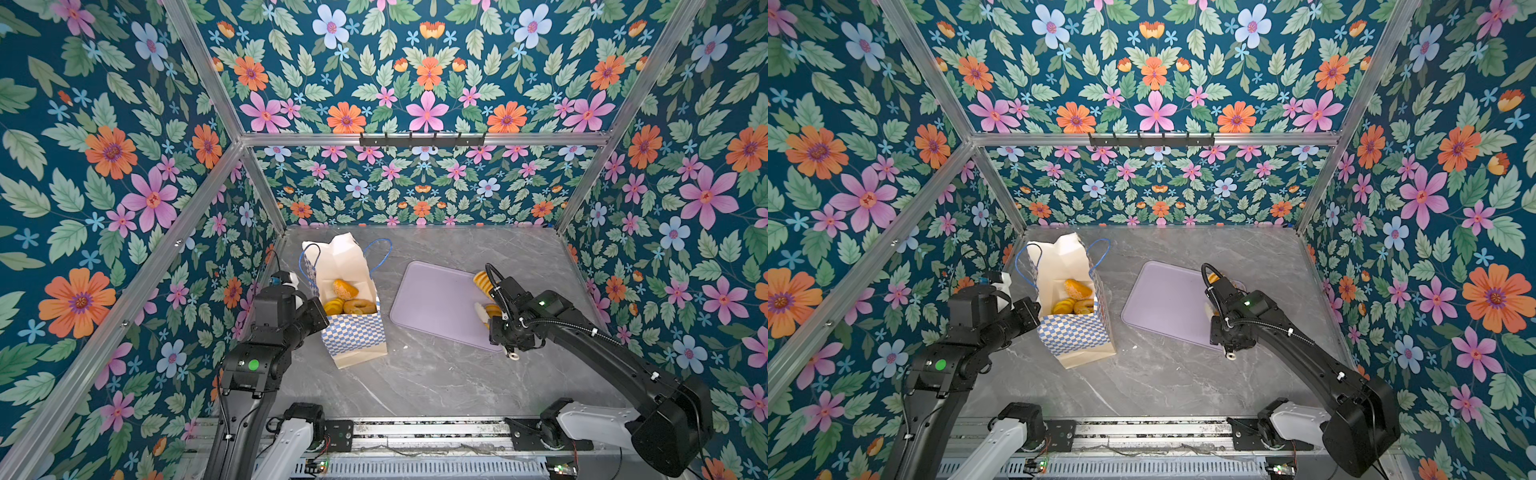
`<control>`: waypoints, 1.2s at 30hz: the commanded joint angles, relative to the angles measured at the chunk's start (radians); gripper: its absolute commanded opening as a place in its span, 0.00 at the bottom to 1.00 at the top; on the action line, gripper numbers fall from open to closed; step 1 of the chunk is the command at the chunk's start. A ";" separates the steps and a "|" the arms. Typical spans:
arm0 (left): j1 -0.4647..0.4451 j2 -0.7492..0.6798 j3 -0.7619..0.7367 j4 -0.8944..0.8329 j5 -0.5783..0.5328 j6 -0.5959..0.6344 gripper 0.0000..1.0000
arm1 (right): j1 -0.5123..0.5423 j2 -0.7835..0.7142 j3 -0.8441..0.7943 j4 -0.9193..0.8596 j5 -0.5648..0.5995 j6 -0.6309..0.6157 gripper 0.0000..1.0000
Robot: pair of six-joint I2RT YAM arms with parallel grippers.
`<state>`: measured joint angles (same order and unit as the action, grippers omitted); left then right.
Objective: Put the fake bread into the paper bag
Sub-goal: 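Close the right tongs on the round striped yellow bun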
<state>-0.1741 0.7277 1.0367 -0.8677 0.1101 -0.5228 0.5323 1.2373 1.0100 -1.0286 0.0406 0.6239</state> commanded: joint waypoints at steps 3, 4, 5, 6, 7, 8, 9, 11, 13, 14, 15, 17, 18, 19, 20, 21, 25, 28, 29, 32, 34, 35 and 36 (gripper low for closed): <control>0.000 -0.004 -0.004 0.010 0.007 0.003 0.07 | -0.011 0.021 -0.014 0.025 0.002 -0.015 0.58; -0.001 -0.002 -0.005 0.010 0.007 0.004 0.07 | -0.013 0.026 -0.018 0.027 0.002 -0.015 0.58; -0.001 -0.003 -0.004 0.010 0.007 0.003 0.07 | -0.015 0.030 -0.023 0.029 0.002 -0.016 0.58; 0.000 -0.004 -0.005 0.011 0.006 0.004 0.07 | -0.018 0.031 -0.026 0.033 0.002 -0.018 0.59; -0.001 -0.004 -0.004 0.010 0.005 0.003 0.07 | -0.021 0.033 -0.032 0.038 0.001 -0.019 0.59; -0.001 -0.004 -0.004 0.010 0.005 0.003 0.07 | -0.024 0.035 -0.035 0.041 -0.001 -0.021 0.59; 0.000 -0.004 -0.004 0.010 0.005 0.004 0.07 | -0.025 0.038 -0.040 0.045 -0.004 -0.023 0.60; 0.001 -0.002 -0.003 0.010 0.007 0.003 0.07 | -0.032 0.044 -0.045 0.052 -0.005 -0.027 0.60; 0.000 -0.002 -0.003 0.010 0.006 0.004 0.07 | -0.041 0.051 -0.051 0.059 -0.009 -0.034 0.60; 0.000 -0.002 -0.002 0.010 0.007 0.003 0.07 | -0.047 0.055 -0.054 0.066 -0.013 -0.036 0.60; 0.001 -0.002 -0.001 0.010 0.006 0.003 0.07 | -0.053 0.059 -0.059 0.072 -0.021 -0.041 0.60; 0.000 -0.001 0.000 0.011 0.005 0.003 0.07 | -0.063 0.066 -0.065 0.086 -0.031 -0.045 0.60; 0.000 -0.001 0.000 0.010 0.005 0.004 0.07 | -0.064 0.071 -0.066 0.091 -0.033 -0.048 0.60; -0.001 0.000 -0.001 0.010 0.005 0.003 0.07 | -0.065 0.077 -0.067 0.094 -0.033 -0.049 0.59; 0.001 0.001 0.002 0.009 0.005 0.003 0.07 | -0.065 0.081 -0.066 0.096 -0.033 -0.050 0.59; 0.000 0.001 0.003 0.009 0.005 0.004 0.07 | -0.064 0.085 -0.064 0.098 -0.033 -0.052 0.58; 0.001 0.002 0.006 0.007 0.003 0.003 0.07 | -0.066 0.094 -0.063 0.102 -0.032 -0.055 0.55; 0.000 0.003 0.006 0.007 0.003 0.003 0.07 | -0.066 0.096 -0.063 0.104 -0.031 -0.056 0.54; 0.000 0.003 0.006 0.006 0.003 0.003 0.07 | -0.067 0.098 -0.062 0.104 -0.031 -0.056 0.54; -0.001 0.003 0.010 0.004 0.004 0.004 0.07 | -0.067 0.099 -0.065 0.107 -0.030 -0.058 0.52; 0.000 0.003 0.012 0.003 0.002 0.003 0.07 | -0.066 0.096 -0.066 0.104 -0.028 -0.056 0.50; 0.000 0.003 0.013 0.002 0.002 0.003 0.07 | -0.066 0.095 -0.065 0.104 -0.027 -0.056 0.49; -0.001 0.003 0.015 0.001 0.001 0.004 0.07 | -0.067 0.092 -0.065 0.103 -0.027 -0.056 0.47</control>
<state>-0.1741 0.7296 1.0424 -0.8700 0.1093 -0.5228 0.4656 1.3338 0.9440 -0.9371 0.0048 0.5682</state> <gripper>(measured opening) 0.070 0.483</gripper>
